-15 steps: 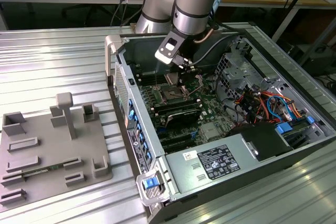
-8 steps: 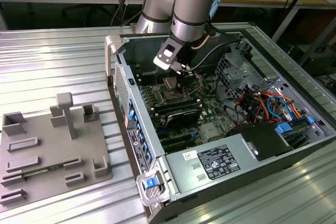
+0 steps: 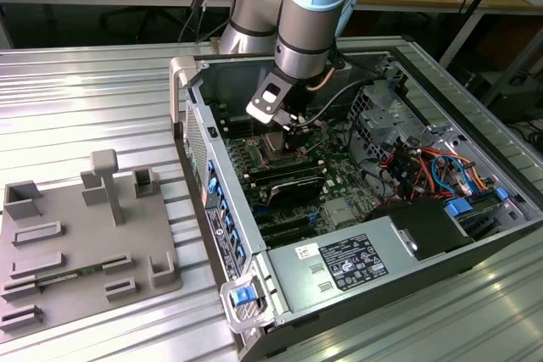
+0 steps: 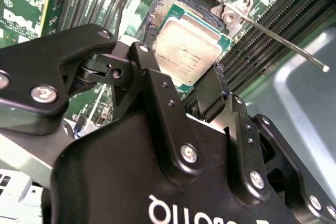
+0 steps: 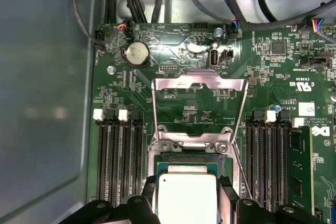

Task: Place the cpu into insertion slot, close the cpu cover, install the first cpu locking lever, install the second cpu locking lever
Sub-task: 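Place the cpu into insertion slot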

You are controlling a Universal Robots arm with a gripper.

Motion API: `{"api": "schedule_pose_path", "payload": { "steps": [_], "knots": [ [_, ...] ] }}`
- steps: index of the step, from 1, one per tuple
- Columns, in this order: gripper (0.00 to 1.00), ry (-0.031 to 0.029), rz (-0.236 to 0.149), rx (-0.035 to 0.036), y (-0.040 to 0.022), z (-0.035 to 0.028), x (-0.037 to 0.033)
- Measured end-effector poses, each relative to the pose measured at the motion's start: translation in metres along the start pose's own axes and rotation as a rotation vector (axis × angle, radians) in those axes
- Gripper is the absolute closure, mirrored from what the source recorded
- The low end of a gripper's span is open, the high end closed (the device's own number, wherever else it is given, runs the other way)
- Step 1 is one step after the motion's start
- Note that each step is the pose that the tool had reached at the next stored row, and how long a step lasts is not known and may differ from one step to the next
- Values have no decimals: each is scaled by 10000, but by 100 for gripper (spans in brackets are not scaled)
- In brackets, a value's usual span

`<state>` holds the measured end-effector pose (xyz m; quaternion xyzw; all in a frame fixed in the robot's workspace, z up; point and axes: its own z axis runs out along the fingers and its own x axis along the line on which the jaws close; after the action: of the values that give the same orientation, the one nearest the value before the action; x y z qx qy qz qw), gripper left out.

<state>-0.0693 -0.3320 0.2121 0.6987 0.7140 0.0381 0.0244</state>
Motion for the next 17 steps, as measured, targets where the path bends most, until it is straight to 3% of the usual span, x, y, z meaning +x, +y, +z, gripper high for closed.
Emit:
{"api": "schedule_pose_path", "payload": {
  "steps": [5,17],
  "knots": [
    [45,-2,-6,24,-11,92,-6],
    [45,-16,151,22,-15,124,-26]
  ]
}}
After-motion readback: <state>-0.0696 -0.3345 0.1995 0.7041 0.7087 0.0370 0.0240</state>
